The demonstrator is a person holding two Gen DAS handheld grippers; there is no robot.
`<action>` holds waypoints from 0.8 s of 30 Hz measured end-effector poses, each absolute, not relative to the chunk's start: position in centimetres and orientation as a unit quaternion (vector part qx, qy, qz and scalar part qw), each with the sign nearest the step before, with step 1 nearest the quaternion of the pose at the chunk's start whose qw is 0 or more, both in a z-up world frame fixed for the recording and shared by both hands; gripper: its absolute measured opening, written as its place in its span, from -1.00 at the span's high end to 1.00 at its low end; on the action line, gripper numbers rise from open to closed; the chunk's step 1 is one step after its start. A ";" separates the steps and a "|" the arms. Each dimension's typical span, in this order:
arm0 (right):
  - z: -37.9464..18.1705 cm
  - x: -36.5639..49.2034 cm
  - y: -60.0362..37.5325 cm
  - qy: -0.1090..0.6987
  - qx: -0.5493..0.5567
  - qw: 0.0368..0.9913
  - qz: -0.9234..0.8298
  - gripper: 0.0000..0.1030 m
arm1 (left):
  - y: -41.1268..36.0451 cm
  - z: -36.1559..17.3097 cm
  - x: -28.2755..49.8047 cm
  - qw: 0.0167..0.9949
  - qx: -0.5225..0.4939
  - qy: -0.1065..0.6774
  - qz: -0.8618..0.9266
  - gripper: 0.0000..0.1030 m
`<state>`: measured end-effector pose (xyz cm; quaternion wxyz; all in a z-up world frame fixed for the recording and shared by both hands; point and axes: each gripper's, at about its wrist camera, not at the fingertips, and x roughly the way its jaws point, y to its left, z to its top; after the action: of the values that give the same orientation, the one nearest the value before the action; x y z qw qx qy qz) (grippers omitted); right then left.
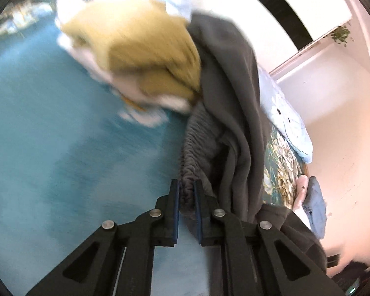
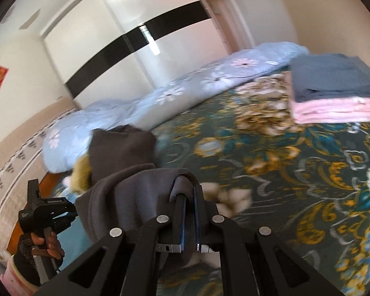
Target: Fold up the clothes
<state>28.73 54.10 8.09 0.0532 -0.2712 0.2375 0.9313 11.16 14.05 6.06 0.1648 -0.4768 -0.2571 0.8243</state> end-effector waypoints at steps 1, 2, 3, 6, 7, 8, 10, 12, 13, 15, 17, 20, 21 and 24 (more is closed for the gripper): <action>8.5 28.6 53.0 0.234 -0.272 0.041 0.933 0.88 | 12.6 6.5 11.7 0.160 -0.467 -0.255 0.831 0.79; 8.7 28.4 51.9 0.230 -0.273 0.028 0.934 0.88 | 11.2 6.5 12.4 0.155 -0.459 -0.257 0.836 0.79; 8.9 28.2 50.9 0.228 -0.275 0.017 0.934 0.88 | 9.7 6.6 13.0 0.150 -0.450 -0.258 0.841 0.80; 9.1 27.0 47.0 0.221 -0.284 -0.028 0.933 0.88 | 6.2 6.6 13.8 0.132 -0.436 -0.264 0.851 0.81; 9.1 26.7 45.8 0.218 -0.286 -0.042 0.932 0.88 | 5.2 6.4 14.1 0.126 -0.432 -0.266 0.852 0.81; 9.1 26.3 44.3 0.218 -0.289 -0.058 0.930 0.88 | 4.3 6.3 14.5 0.118 -0.428 -0.269 0.854 0.81; 9.0 25.5 41.8 0.215 -0.295 -0.082 0.927 0.88 | 2.5 5.9 15.8 0.097 -0.414 -0.271 0.864 0.82; 8.8 24.7 39.4 0.207 -0.301 -0.101 0.925 0.88 | -0.3 5.7 16.9 0.080 -0.404 -0.277 0.868 0.82; 8.7 24.3 38.1 0.203 -0.305 -0.110 0.924 0.88 | -2.0 5.5 17.4 0.072 -0.402 -0.282 0.868 0.82; 8.4 23.9 36.8 0.202 -0.307 -0.115 0.923 0.88 | -4.6 4.7 18.7 0.055 -0.404 -0.308 0.859 0.82; 7.9 23.6 36.3 0.208 -0.314 -0.114 0.919 0.88 | -6.6 3.8 19.7 0.040 -0.405 -0.318 0.856 0.82; 6.2 23.7 37.5 0.219 -0.333 -0.086 0.913 0.88 | -8.5 1.8 20.1 0.029 -0.413 -0.335 0.846 0.82; 5.3 23.7 38.2 0.228 -0.343 -0.071 0.909 0.90 | -8.7 0.9 20.0 0.031 -0.416 -0.341 0.842 0.82; 2.6 24.0 40.5 0.255 -0.372 -0.033 0.892 0.90 | -8.7 -0.3 20.4 0.038 -0.417 -0.341 0.842 0.82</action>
<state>24.04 40.50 2.62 -0.0333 -0.3717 0.2548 0.8921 20.39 -8.71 -0.32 0.0379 -0.4167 -0.3407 0.8419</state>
